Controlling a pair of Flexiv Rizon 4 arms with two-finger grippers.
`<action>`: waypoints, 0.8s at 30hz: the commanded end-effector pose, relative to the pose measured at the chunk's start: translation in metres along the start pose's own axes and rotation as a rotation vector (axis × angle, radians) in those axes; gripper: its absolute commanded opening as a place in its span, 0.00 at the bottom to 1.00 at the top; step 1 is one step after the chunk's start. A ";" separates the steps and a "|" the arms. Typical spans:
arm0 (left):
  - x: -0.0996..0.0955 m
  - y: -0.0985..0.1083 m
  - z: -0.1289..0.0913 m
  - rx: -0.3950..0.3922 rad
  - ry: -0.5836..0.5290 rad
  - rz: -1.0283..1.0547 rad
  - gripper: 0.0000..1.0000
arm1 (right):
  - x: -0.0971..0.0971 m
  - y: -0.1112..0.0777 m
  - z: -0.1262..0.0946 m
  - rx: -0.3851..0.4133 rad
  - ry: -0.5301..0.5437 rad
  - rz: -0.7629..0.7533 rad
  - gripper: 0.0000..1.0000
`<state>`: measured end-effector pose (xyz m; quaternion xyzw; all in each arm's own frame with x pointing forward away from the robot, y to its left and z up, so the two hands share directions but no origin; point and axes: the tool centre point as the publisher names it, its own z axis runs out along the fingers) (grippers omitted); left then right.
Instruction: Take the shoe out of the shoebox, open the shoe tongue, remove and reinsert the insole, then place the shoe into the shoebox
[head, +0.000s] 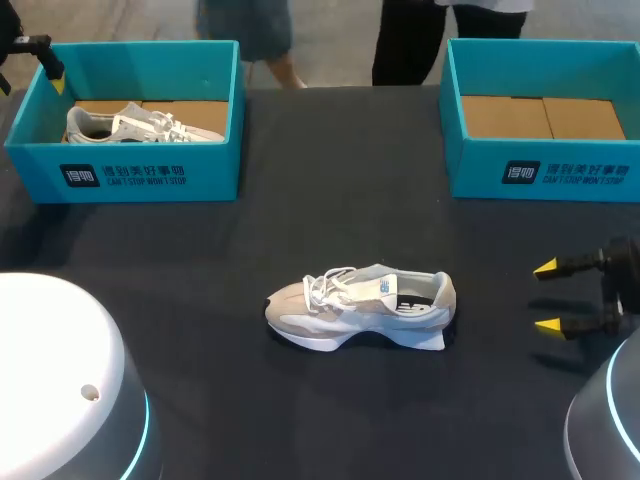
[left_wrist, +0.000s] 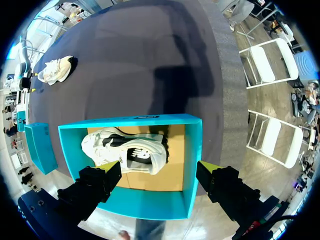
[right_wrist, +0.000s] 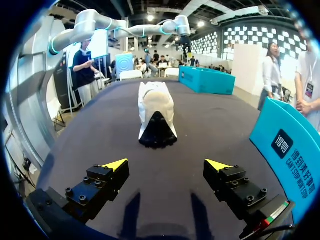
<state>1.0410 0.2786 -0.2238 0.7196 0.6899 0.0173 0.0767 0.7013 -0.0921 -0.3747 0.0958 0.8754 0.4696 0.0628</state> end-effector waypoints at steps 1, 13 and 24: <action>0.000 -0.001 0.000 -0.003 0.002 0.000 1.00 | -0.001 0.000 0.001 0.003 0.001 0.000 1.00; 0.000 -0.001 0.000 -0.003 0.002 0.000 1.00 | -0.001 0.000 0.001 0.003 0.001 0.000 1.00; 0.000 -0.001 0.000 -0.003 0.002 0.000 1.00 | 0.008 0.009 0.017 0.001 -0.001 0.010 1.00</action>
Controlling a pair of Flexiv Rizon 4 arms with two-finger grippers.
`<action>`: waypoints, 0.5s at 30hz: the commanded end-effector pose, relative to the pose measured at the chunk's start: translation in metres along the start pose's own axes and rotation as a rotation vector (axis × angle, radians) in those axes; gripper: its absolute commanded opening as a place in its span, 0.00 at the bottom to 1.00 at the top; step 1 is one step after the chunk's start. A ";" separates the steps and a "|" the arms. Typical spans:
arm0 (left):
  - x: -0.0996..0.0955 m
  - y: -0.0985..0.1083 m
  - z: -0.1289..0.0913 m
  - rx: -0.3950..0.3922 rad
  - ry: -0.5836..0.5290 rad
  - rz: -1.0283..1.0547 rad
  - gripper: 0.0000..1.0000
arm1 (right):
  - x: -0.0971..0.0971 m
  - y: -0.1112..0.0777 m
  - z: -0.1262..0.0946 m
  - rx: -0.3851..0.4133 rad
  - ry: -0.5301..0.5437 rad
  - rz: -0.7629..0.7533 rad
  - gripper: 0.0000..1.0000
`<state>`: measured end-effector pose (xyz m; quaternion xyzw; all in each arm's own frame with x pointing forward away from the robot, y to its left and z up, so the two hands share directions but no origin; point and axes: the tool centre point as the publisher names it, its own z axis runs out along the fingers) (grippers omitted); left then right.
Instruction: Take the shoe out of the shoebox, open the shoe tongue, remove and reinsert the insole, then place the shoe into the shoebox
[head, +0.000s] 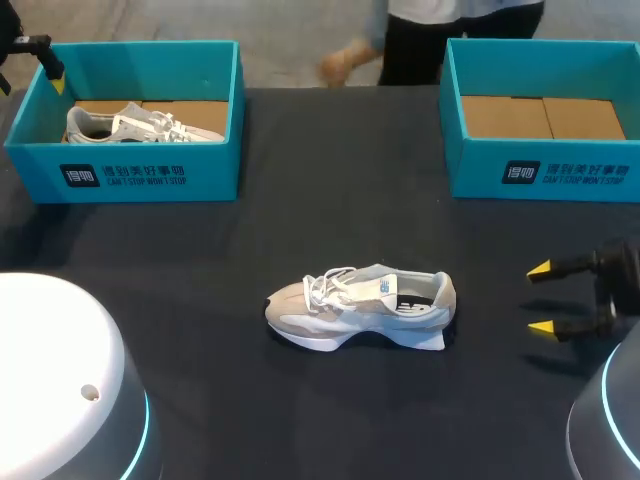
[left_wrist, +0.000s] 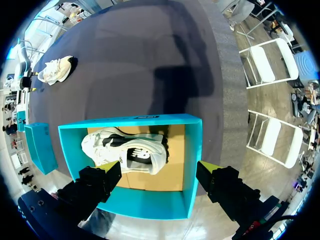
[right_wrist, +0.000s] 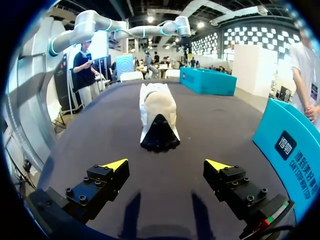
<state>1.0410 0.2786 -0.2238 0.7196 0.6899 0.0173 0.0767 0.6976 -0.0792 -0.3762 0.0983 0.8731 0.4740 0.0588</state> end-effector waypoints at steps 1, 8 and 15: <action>0.000 -0.001 0.000 -0.003 0.002 0.000 1.00 | 0.003 0.006 0.011 0.014 -0.006 0.004 1.00; 0.000 -0.001 0.000 -0.003 0.002 0.000 1.00 | 0.005 0.014 0.029 0.005 -0.021 0.025 1.00; 0.000 -0.001 0.000 -0.003 0.002 0.000 1.00 | 0.008 0.020 0.047 -0.009 -0.016 0.025 1.00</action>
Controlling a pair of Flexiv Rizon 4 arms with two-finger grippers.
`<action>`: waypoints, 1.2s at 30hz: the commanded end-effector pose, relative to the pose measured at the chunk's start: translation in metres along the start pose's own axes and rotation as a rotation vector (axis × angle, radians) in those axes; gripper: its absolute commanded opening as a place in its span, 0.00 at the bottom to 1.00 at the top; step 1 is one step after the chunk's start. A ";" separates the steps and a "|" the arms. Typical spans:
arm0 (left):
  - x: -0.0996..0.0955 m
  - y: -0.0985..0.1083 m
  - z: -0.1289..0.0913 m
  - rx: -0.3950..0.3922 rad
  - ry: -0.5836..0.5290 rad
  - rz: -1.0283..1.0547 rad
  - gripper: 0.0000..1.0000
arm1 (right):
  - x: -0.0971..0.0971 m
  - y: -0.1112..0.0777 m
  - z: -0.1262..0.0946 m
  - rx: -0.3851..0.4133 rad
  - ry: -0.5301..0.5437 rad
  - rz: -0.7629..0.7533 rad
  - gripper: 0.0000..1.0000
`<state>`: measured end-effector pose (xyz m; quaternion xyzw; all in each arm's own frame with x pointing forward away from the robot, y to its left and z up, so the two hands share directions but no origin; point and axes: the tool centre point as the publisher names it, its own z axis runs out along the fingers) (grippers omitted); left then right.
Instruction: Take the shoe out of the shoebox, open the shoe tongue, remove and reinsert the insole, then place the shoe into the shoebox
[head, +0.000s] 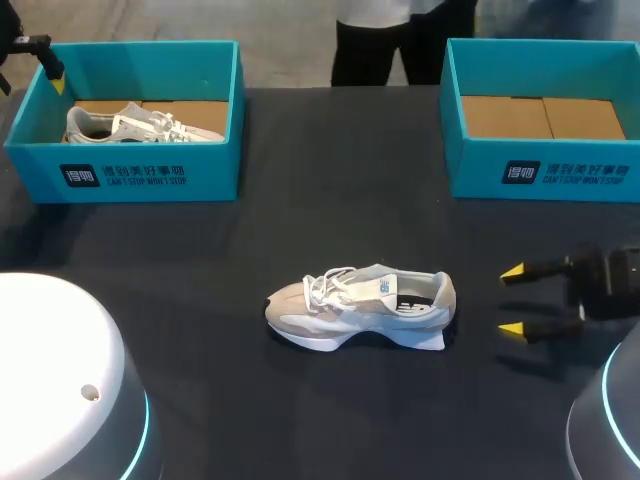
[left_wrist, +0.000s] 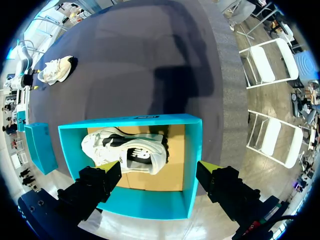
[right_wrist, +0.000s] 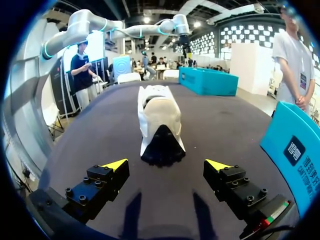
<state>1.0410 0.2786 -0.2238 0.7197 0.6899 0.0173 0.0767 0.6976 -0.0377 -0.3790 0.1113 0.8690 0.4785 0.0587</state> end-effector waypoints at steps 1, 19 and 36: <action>0.000 -0.001 0.000 -0.003 0.002 0.000 1.00 | 0.000 0.001 0.017 -0.009 -0.001 0.001 1.00; 0.000 -0.001 0.000 -0.003 0.002 0.000 1.00 | 0.010 0.012 0.071 -0.048 0.010 0.027 1.00; 0.000 -0.001 0.000 -0.003 0.002 0.000 1.00 | 0.015 0.020 0.101 -0.085 0.010 0.027 1.00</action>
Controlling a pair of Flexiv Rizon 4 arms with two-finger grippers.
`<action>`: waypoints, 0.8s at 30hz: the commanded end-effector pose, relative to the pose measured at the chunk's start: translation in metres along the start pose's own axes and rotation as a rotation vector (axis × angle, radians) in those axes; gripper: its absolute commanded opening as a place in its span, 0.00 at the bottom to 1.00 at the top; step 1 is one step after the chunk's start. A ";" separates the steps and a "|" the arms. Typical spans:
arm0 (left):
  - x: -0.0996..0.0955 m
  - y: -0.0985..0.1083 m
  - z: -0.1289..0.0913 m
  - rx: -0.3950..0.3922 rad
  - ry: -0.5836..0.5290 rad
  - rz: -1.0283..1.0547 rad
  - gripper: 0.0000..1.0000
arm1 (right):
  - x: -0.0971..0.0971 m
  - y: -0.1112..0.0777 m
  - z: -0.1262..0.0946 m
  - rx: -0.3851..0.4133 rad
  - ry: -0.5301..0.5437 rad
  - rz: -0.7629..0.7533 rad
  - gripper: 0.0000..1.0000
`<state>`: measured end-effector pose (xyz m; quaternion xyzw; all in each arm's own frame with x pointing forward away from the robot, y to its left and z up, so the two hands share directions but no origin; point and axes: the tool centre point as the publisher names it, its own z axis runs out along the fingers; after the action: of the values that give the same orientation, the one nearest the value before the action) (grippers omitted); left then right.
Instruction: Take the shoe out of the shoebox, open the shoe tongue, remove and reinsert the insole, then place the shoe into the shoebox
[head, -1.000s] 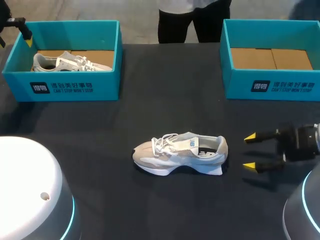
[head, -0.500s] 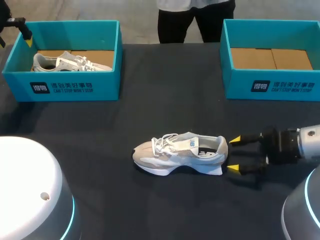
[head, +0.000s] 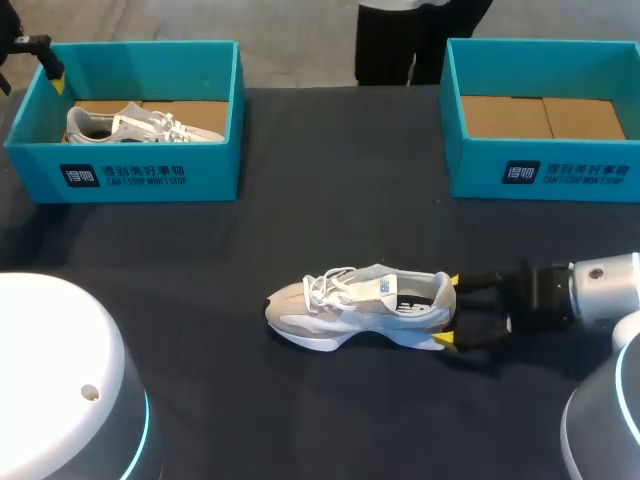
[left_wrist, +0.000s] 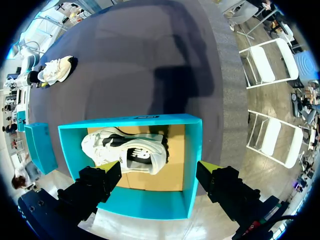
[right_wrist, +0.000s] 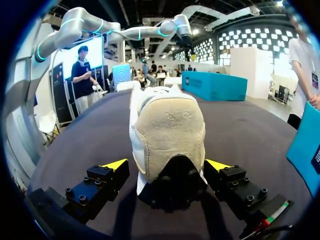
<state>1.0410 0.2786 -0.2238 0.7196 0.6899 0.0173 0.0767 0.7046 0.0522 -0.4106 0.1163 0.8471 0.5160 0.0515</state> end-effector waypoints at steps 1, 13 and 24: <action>0.000 -0.001 0.000 -0.003 0.002 0.000 1.00 | 0.000 -0.001 0.009 -0.001 -0.003 0.002 1.00; 0.000 -0.001 0.000 -0.003 0.002 0.000 1.00 | 0.001 -0.002 0.025 -0.012 0.003 0.015 1.00; 0.000 -0.001 0.000 -0.003 0.002 0.000 1.00 | -0.003 -0.003 0.033 -0.016 0.000 0.015 1.00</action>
<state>1.0410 0.2786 -0.2238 0.7196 0.6899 0.0173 0.0767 0.7116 0.0742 -0.4257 0.1223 0.8410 0.5248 0.0486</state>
